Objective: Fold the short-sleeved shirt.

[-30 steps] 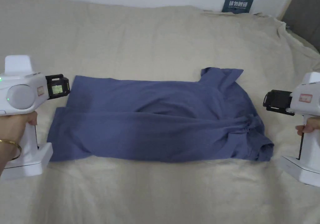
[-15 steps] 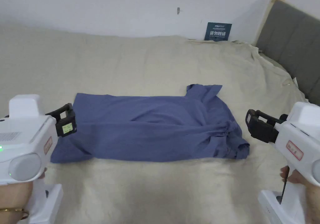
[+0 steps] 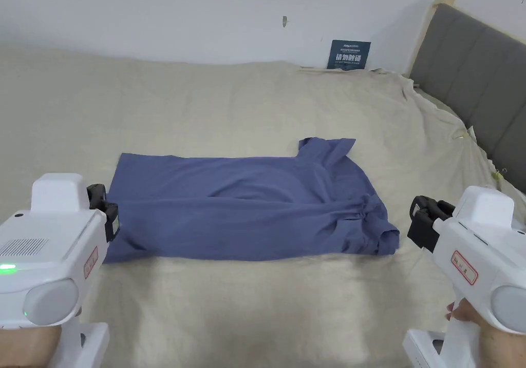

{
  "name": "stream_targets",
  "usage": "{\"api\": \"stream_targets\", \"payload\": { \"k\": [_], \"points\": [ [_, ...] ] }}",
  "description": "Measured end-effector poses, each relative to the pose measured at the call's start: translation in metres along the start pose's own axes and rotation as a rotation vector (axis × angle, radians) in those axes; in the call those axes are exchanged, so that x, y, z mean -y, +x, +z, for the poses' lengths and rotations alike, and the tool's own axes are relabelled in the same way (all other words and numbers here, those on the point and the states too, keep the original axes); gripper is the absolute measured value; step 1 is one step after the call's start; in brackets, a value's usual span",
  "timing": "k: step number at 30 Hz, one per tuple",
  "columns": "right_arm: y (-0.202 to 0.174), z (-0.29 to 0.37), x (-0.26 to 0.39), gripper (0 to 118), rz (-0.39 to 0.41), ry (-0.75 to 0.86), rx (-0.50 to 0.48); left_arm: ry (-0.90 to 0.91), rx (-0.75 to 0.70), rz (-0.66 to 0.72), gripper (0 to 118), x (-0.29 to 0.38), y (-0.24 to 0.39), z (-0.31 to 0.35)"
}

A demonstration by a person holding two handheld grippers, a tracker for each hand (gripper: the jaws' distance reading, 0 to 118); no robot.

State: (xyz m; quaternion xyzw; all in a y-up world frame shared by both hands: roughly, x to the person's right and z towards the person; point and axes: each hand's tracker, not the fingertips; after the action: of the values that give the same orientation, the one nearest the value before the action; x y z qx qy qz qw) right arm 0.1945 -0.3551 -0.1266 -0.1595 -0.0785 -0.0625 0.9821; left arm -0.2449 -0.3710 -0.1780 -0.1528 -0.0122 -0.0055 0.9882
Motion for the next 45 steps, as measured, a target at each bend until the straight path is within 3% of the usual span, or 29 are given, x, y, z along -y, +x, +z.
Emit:
{"api": "stream_targets", "payload": {
  "k": [6, 9, 14, 18, 20, 21, 22, 23, 24, 25, 26, 33, 35, 38, 39, 45],
  "points": [
    [0.009, -0.051, -0.032, 0, -0.012, -0.104, 0.008, 0.005, 0.003, -0.004, 0, -0.005, 0.004, -0.003],
    [0.010, -0.094, -0.048, 0, 0.010, -0.243, 0.015, 0.009, -0.002, -0.007, 0, -0.008, 0.005, -0.006],
    [0.019, -0.162, -0.053, 0, -0.038, -0.512, 0.028, 0.006, -0.009, -0.012, 0, -0.008, 0.007, -0.014],
    [0.015, -0.199, -0.037, 0, 0.067, -0.678, 0.083, -0.013, -0.016, -0.011, 0, -0.004, 0.009, -0.024],
    [0.013, -0.212, -0.026, 0, 0.074, -0.746, 0.093, -0.027, -0.016, -0.003, 0, -0.002, 0.009, -0.028],
    [0.014, -0.217, -0.021, 5, 0.066, -0.772, 0.100, -0.031, -0.016, 0.000, 0, -0.001, 0.010, -0.030],
    [0.015, -0.222, -0.016, 21, 0.049, -0.791, 0.114, -0.034, -0.017, -0.001, 0, 0.000, 0.011, -0.032],
    [0.017, -0.226, -0.010, 47, 0.035, -0.819, 0.106, -0.040, -0.019, -0.004, 0, 0.001, 0.012, -0.034],
    [0.018, -0.231, -0.005, 84, 0.040, -0.847, 0.121, -0.047, -0.017, -0.006, 0, 0.001, 0.012, -0.036],
    [0.018, -0.235, 0.000, 96, 0.048, -0.855, 0.135, -0.053, -0.014, -0.007, 0, 0.001, 0.012, -0.037],
    [0.018, -0.237, 0.003, 96, 0.046, -0.836, 0.136, -0.059, -0.013, -0.008, 0, 0.001, 0.012, -0.039],
    [0.035, -0.251, 0.023, 95, -0.017, -0.835, 0.214, -0.087, -0.020, 0.012, 0, 0.003, 0.011, -0.050],
    [0.039, -0.252, 0.027, 81, -0.035, -0.830, 0.215, -0.094, -0.028, 0.010, 0, 0.003, 0.010, -0.053],
    [0.037, -0.253, 0.032, 16, -0.043, -0.831, 0.176, -0.109, -0.031, 0.003, 0, 0.005, 0.010, -0.058],
    [0.036, -0.252, 0.034, 11, -0.042, -0.826, 0.174, -0.116, -0.034, 0.000, 0, 0.006, 0.010, -0.059],
    [0.030, -0.249, 0.030, 8, 0.003, -0.827, 0.157, -0.172, -0.042, 0.024, 0, 0.007, 0.006, -0.067]
  ]
}}
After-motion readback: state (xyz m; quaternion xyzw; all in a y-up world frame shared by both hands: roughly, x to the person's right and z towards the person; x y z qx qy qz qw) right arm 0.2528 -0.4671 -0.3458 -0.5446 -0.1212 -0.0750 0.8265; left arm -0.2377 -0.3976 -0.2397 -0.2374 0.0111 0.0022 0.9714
